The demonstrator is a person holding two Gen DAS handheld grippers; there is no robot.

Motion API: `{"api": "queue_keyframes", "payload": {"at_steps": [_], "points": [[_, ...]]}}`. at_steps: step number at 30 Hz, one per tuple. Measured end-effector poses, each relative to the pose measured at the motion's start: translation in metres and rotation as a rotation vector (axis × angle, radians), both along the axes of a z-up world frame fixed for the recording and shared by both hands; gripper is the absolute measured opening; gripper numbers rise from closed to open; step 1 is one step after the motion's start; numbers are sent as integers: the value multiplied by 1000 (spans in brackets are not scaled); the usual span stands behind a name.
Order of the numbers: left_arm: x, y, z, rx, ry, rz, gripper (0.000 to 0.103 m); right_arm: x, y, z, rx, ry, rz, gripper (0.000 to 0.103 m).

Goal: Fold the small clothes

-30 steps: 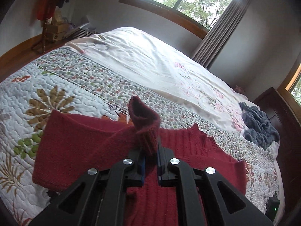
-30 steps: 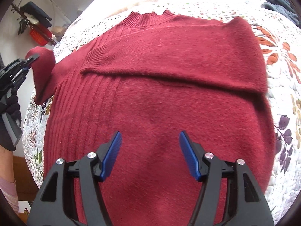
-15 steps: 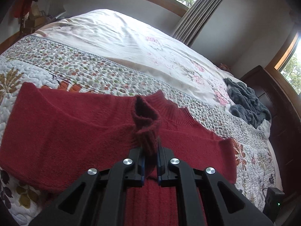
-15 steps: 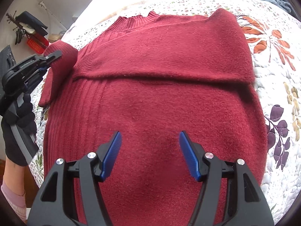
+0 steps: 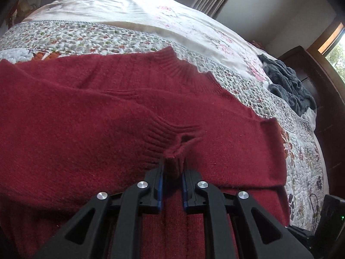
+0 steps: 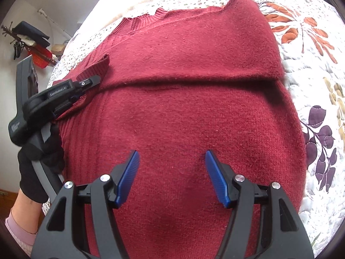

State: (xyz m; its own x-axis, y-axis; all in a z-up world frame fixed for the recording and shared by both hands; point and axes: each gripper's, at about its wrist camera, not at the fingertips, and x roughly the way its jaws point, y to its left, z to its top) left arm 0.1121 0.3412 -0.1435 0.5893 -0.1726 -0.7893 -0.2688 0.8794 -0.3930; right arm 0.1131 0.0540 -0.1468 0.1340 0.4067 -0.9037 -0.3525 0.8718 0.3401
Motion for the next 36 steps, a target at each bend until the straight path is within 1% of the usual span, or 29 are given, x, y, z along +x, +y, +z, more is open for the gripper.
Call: {"api": "queue_keyframes", "payload": {"at_steps": [1,2,3,6,7,8,10,12,13,14,15,17,18,20,23,26,27,31,34,36], "points": [[-3,-1,2,1,-5,-11,15,0,0,-1,0,2,-1,63],[-6,0,6,-14,-12,-25,21,0,0,-2,0,5,-3,63],[-9,1,10,-35,-20,-43,23,1,0,-3,-1,7,-4,63],[-29,8,27,-73,-51,-95,24,1,2,-3,-9,6,-2,63],[-40,14,36,-76,-77,-102,28,2,3,-2,-13,6,-1,64],[-50,23,45,-57,-101,-95,35,2,5,-1,-14,5,0,64],[-63,43,55,-4,-119,-57,39,4,11,5,2,0,8,64],[-70,69,58,60,-101,3,39,8,19,11,24,-1,17,64],[-72,85,56,106,-71,42,39,11,26,15,35,0,24,64],[-73,96,53,130,-46,71,39,14,32,17,41,1,31,64],[-74,110,48,147,-14,99,39,17,41,21,48,-1,41,64],[-76,128,38,162,22,137,39,23,58,27,56,-4,61,64],[-77,137,30,162,42,153,39,26,66,29,60,-5,70,64],[-79,145,21,146,50,159,39,32,79,33,67,1,80,64],[-76,142,10,158,64,149,40,43,98,33,76,19,89,64],[-73,139,3,176,70,140,41,54,115,26,72,47,92,64],[-72,140,0,171,68,141,41,56,120,24,66,53,94,64],[-76,145,1,118,53,151,41,65,137,15,26,66,103,63],[-78,145,9,123,44,143,41,73,149,13,36,78,108,63],[-81,147,15,100,31,153,42,81,157,9,28,96,110,63]]}}
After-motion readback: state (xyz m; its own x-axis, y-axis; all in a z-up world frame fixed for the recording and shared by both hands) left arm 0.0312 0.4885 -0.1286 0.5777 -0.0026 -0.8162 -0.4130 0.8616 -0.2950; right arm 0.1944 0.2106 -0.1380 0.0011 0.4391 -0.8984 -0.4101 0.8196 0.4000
